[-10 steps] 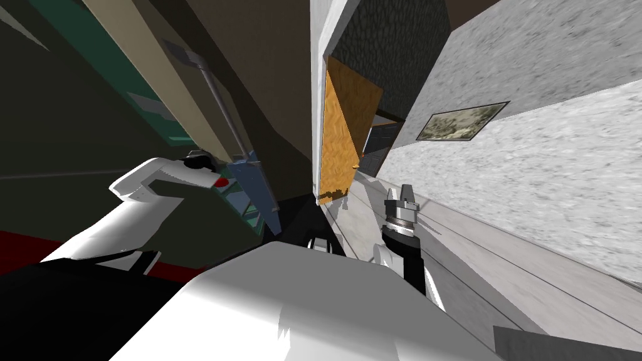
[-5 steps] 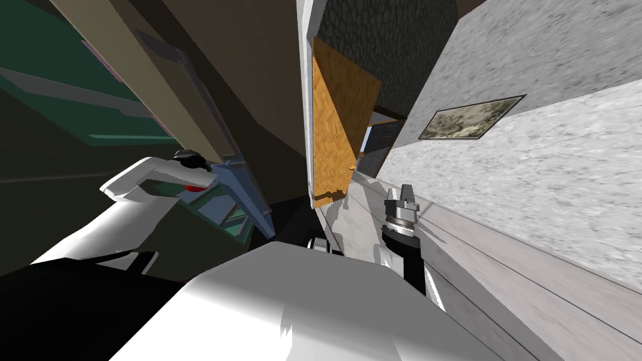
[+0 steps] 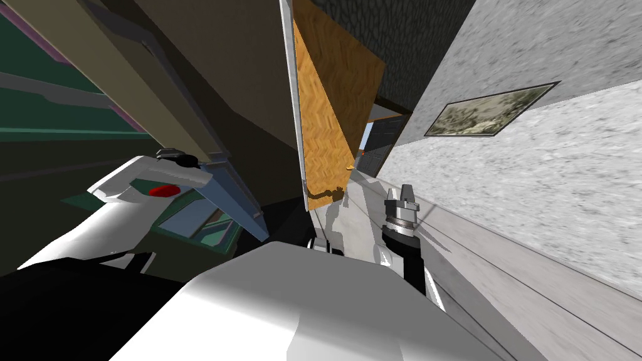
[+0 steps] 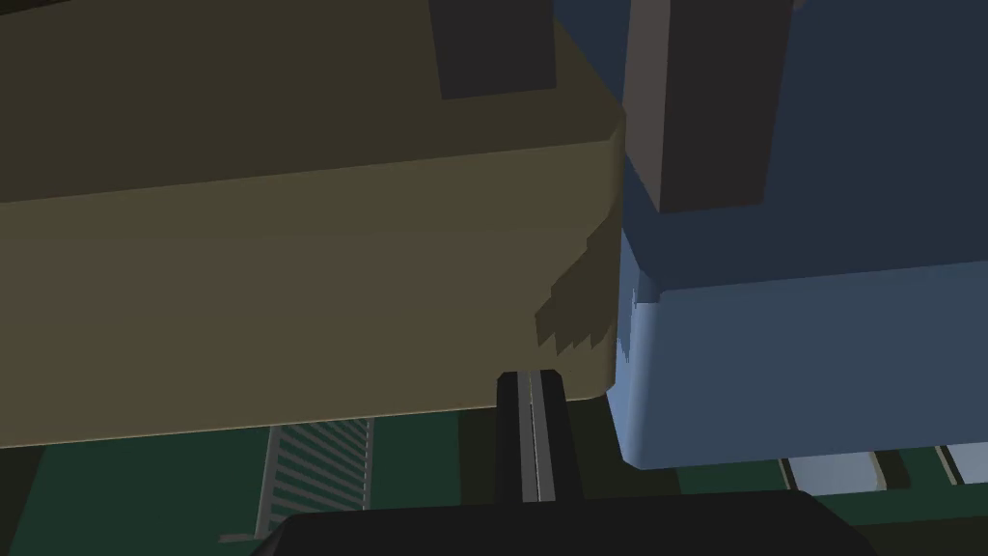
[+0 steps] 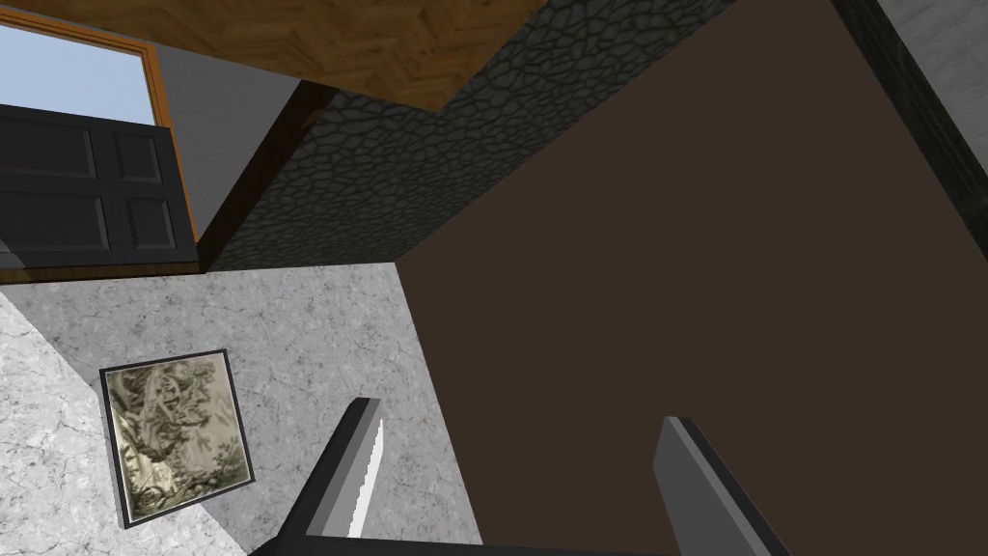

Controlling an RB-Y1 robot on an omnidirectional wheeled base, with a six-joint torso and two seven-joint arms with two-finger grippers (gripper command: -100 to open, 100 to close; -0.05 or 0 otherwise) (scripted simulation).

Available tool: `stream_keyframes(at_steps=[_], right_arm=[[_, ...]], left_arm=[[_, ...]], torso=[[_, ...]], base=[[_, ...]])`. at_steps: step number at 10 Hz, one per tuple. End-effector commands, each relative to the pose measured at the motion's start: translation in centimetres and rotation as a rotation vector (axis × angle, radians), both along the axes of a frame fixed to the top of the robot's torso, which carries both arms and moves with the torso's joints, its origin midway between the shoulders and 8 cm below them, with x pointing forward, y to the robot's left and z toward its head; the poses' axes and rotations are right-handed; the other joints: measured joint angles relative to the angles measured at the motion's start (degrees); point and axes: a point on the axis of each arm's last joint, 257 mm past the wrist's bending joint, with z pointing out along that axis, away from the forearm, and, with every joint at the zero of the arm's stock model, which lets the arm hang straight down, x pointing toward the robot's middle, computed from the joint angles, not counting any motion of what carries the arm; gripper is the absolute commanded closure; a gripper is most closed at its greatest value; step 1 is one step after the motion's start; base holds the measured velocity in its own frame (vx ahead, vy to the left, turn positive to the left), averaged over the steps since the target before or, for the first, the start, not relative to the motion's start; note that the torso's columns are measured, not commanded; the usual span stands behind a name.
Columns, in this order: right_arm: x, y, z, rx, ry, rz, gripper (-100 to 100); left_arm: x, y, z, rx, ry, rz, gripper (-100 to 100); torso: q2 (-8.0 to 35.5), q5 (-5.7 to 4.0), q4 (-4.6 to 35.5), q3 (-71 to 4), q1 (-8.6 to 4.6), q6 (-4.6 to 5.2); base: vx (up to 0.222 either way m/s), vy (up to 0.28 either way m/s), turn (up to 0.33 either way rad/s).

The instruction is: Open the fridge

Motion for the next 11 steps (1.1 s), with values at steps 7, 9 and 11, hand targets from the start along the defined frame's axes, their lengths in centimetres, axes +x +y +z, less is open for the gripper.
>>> stream_keyframes(at_steps=[7,9,11], right_arm=[[0.0,0.0,0.0,0.0,0.0,0.0,0],[0.0,0.0,0.0,0.0,0.0,0.0,0],[0.0,0.0,0.0,0.0,0.0,0.0,0]], left_arm=[[-1.8,0.2,3.1,0.001,-0.031,0.064,-100],[-1.8,0.2,3.1,0.001,-0.031,0.064,-100],[-1.8,0.2,3.1,0.001,-0.031,0.064,-100]], torso=[[-0.4,-0.91,0.3,-0.7,0.61,0.15],[-0.2,-0.99,0.5,-0.6,0.76,-0.08],[0.1,-0.95,0.6,-0.4,1.02,-0.29]], base=[[0.136,-0.039,-0.03],[0.039,-0.016,-0.017],[-0.006,0.017,-0.012]])
